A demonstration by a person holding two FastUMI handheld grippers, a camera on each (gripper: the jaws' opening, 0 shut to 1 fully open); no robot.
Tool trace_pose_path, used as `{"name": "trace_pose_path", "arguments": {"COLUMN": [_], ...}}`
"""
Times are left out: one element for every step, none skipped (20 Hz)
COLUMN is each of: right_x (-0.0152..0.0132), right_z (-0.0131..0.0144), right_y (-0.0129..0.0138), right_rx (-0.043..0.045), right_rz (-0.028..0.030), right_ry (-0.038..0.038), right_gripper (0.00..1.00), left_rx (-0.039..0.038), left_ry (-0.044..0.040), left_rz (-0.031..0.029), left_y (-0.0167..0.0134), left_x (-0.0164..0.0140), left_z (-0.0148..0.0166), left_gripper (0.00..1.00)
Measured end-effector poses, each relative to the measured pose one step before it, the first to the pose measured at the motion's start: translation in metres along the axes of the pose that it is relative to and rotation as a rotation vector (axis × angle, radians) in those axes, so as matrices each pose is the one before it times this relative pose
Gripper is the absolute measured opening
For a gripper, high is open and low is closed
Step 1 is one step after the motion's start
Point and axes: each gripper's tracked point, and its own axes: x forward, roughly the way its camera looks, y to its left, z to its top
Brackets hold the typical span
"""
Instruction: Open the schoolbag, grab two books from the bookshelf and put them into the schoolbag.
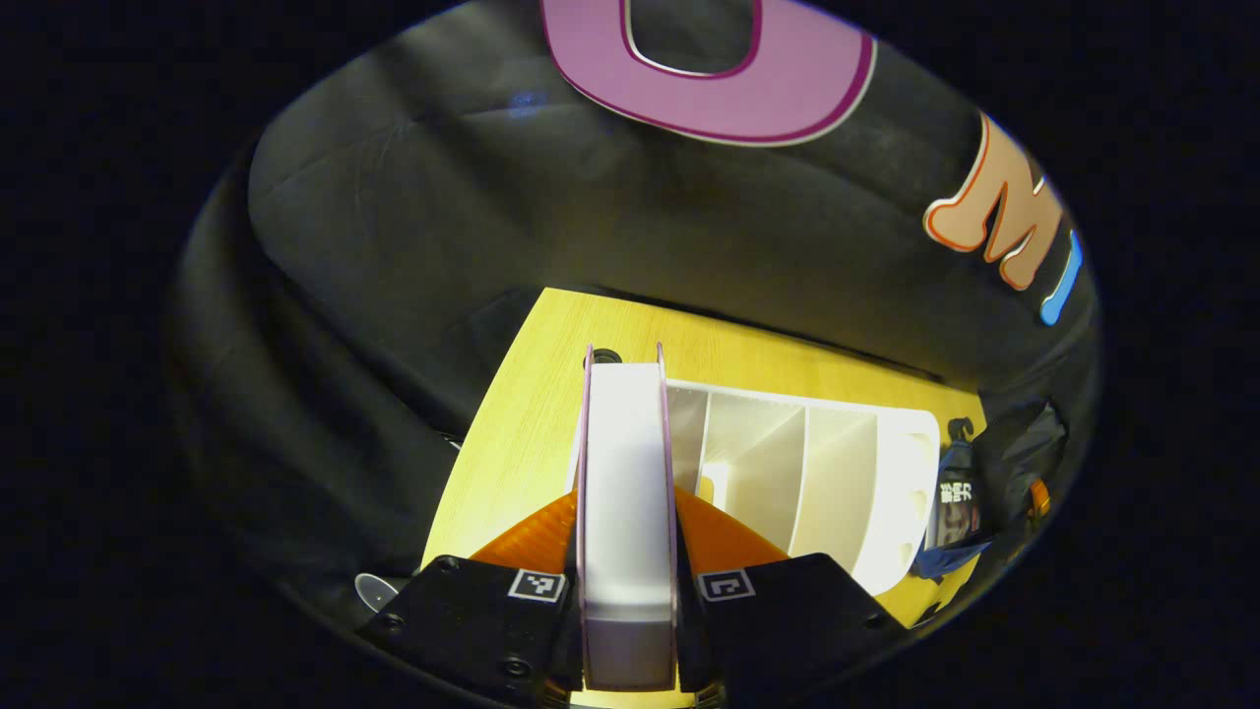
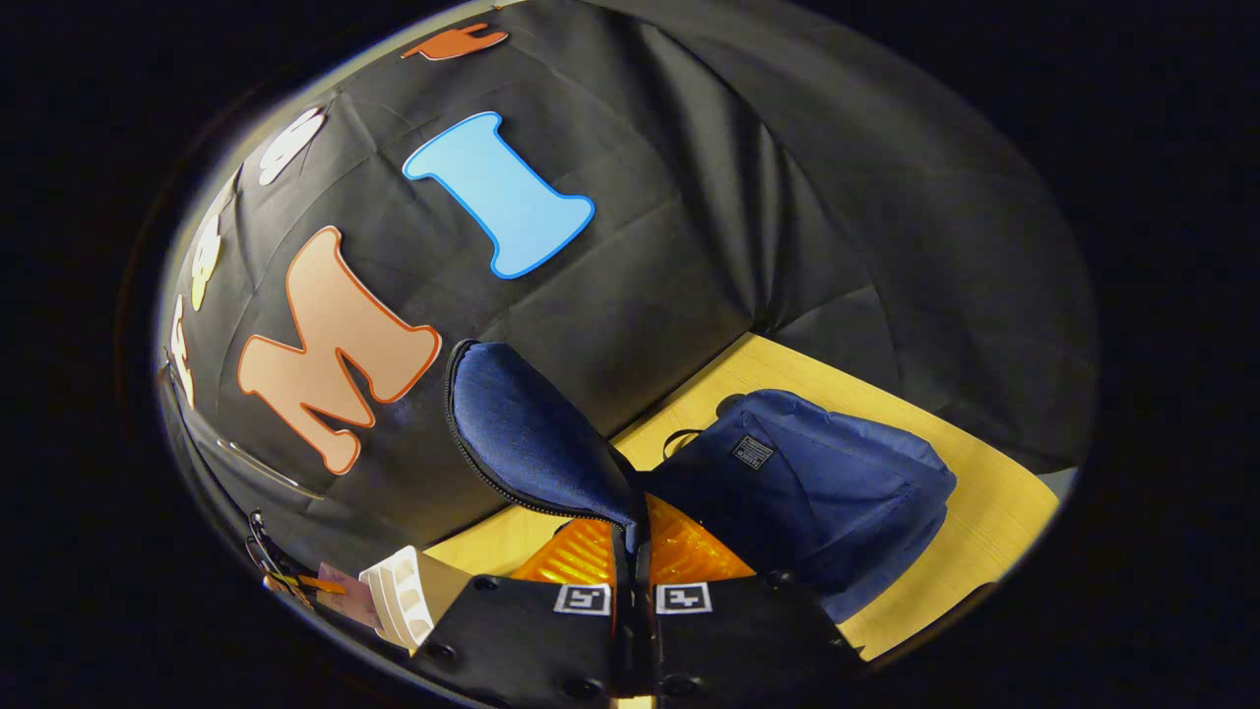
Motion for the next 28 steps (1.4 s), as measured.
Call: {"name": "trace_pose_path", "arguments": {"right_x": [-0.00036,0.00012,-0.00016,0.00009,0.00042,-0.00137,0.00066,0.00002,0.00043,0.00022,0.00088,-0.00078,-0.00018,-0.00071,0.00041,-0.00054,-0.00004,0.00034,-0.00004,-0.00005,0.00047,-0.00052,0.00106,-0.00055,0.001,0.00012,0.00064,0.00042], "right_z": [0.00031,-0.00035,0.00022,-0.00099,-0.00066,-0.00096,0.00041,-0.00044,-0.0008,-0.00124,-0.00073,0.00027,0.00025,-0.00017,0.00117,-0.00019,0.00063,0.00026,0.00083,-0.0005,0.00025,-0.002,-0.00107,-0.00101,0.00006,-0.00036,0.00028,-0.00018], "right_y": [0.00066,0.00064,0.00025,-0.0004,-0.00041,0.00097,0.00102,0.00063,0.00103,-0.00018,0.00056,0.00106,0.00043,-0.00055,0.00028,-0.00067,-0.00073,-0.00028,0.00062,-0.00039,0.00067,-0.0002,0.00078,0.00045,0.00166,0.00054,0.00065,-0.00051], "right_rx": [0.00107,0.00044,-0.00108,-0.00288,-0.00147,0.00153,0.00066,0.0014,0.00102,-0.00086,-0.00186,-0.00046,0.00099,0.0009,0.00077,0.00188,0.00124,0.00226,0.00147,0.00123,0.00053,-0.00324,-0.00454,-0.0019,0.00098,0.00166,0.00193,0.00302], "right_rz": [0.00093,0.00083,0.00033,0.00033,0.00007,0.00063,0.00083,0.00131,0.00058,0.00134,0.0019,0.00142,0.00088,0.00047,-0.00001,0.001,-0.00057,-0.00012,0.00064,0.00007,0.00048,0.00062,0.00009,0.00021,0.00119,0.00136,0.00137,0.00047], "right_ry": [-0.00015,0.0001,0.00032,-0.00075,0.00149,0.00177,-0.00014,0.00135,0.00231,0.00128,0.00136,0.00087,0.0005,0.00037,-0.00059,-0.00054,0.0,0.00045,-0.00006,-0.00039,0.00103,0.00184,0.00123,0.00185,0.00104,-0.00015,0.00015,0.00035], "right_gripper": [0.03,0.03,0.0,0.03,0.03,0.0,0.0,0.03,0.03,0.03,0.0,0.0,0.0,0.0,0.03,0.03,0.0,0.0,0.03,0.03,0.03,0.03,0.03,0.03,0.03,0.0,0.03,0.0], "left_rx": [-0.00439,-0.00784,-0.00654,-0.01028,-0.01108,-0.01216,-0.01397,-0.01586,-0.01185,-0.02277,-0.0353,-0.05073,-0.06839,-0.05251,-0.04143,-0.03231,-0.02846,-0.0464,-0.05732,-0.05244,-0.04694,-0.04415,-0.04371,-0.0336,-0.02061,-0.00017,0.00706,-0.00061], "left_ry": [-0.00617,-0.01085,-0.00434,-0.01903,-0.01714,-0.01787,-0.01592,-0.01634,-0.01283,-0.01671,-0.01428,-0.01455,-0.01305,-0.00953,-0.01027,-0.01616,-0.00533,-0.00638,0.00073,-0.00723,-0.00645,-0.01497,-0.01445,-0.00988,0.00264,0.00548,0.00807,0.01002], "left_rz": [-0.00617,-0.00779,-0.0097,-0.01016,-0.0113,-0.00865,-0.0066,-0.01031,-0.01333,-0.01559,-0.01879,-0.03245,-0.03414,-0.03018,-0.02857,-0.02763,-0.04143,-0.05215,-0.05286,-0.04578,-0.03817,-0.04019,-0.03643,-0.02912,-0.0218,-0.0082,-0.00459,-0.0133], "left_y": [0.00046,0.00128,0.00132,0.00063,0.00161,0.00107,0.00027,0.00114,0.00054,0.00059,-0.00048,-0.00219,-0.00547,-0.00378,-0.00133,-0.0027,-0.00479,-0.00728,-0.01105,-0.00936,-0.00821,-0.00616,-0.00707,-0.00846,-0.00147,-0.00268,-0.00191,-0.00444], "left_x": [-0.00413,-0.00554,-0.00564,-0.00823,-0.00918,-0.00913,-0.01023,-0.00804,-0.00537,-0.0057,-0.00606,-0.00564,-0.00441,-0.0058,-0.00686,-0.00303,-0.0021,-0.0022,0.00014,0.0004,0.00078,0.00259,0.00346,0.0069,-0.00026,0.00563,0.00488,0.00917], "left_z": [0.00497,0.00461,0.00443,0.00532,0.00578,0.00601,0.00731,0.00568,0.00481,0.00555,0.00669,0.00533,0.00255,0.00382,0.00192,0.00265,-0.00018,0.00064,-0.00123,-0.00252,-0.00355,-0.00077,-0.00331,-0.00418,-0.00538,-0.00765,-0.00922,-0.01094], "left_gripper": [0.35,0.34,0.34,0.34,0.34,0.34,0.34,0.34,0.34,0.34,0.34,0.33,0.33,0.33,0.33,0.33,0.34,0.34,0.33,0.33,0.34,0.33,0.33,0.33,0.33,0.33,0.33,0.33]}}
